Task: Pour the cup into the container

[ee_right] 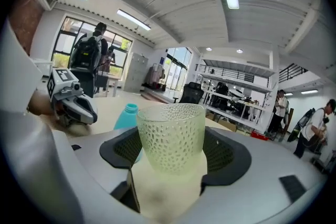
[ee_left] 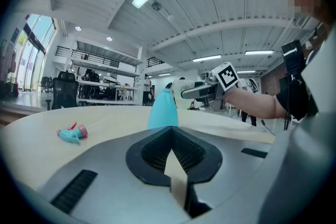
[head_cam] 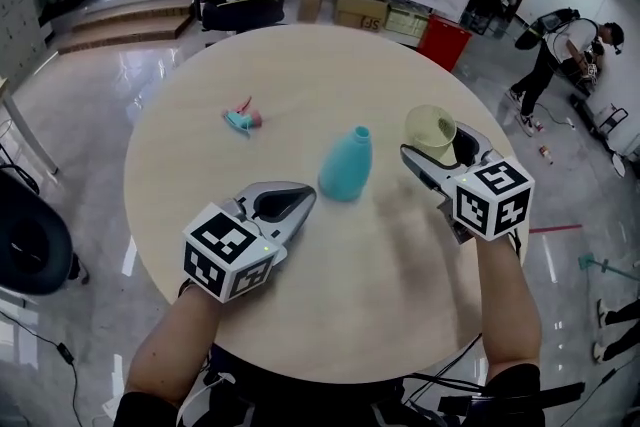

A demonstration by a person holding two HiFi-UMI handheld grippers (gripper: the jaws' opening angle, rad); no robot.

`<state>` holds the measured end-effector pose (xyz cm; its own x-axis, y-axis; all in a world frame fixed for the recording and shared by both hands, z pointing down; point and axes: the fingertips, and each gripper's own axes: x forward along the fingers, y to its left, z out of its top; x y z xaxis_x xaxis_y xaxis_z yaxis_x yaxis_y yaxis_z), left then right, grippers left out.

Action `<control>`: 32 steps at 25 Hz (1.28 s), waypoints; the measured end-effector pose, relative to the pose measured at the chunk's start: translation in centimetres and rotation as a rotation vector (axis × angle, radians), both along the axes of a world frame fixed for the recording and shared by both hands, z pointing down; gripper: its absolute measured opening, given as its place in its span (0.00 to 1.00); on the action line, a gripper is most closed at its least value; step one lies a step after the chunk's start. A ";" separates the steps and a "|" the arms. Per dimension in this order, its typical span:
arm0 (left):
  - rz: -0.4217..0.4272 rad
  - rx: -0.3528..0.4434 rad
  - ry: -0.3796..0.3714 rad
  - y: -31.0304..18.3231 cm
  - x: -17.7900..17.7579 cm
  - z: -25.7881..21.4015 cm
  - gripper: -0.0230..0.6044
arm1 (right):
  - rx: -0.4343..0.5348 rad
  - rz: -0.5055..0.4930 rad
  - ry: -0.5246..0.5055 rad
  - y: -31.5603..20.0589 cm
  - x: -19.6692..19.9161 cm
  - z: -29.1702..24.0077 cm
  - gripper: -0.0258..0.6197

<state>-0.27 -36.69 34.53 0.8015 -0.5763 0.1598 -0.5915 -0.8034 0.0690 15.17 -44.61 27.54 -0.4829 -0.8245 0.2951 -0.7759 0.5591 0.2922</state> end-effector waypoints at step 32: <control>0.059 0.000 0.000 1.4 1.0 -0.5 0.03 | 0.073 -0.085 0.544 -0.3 -4.8 -1.3 0.61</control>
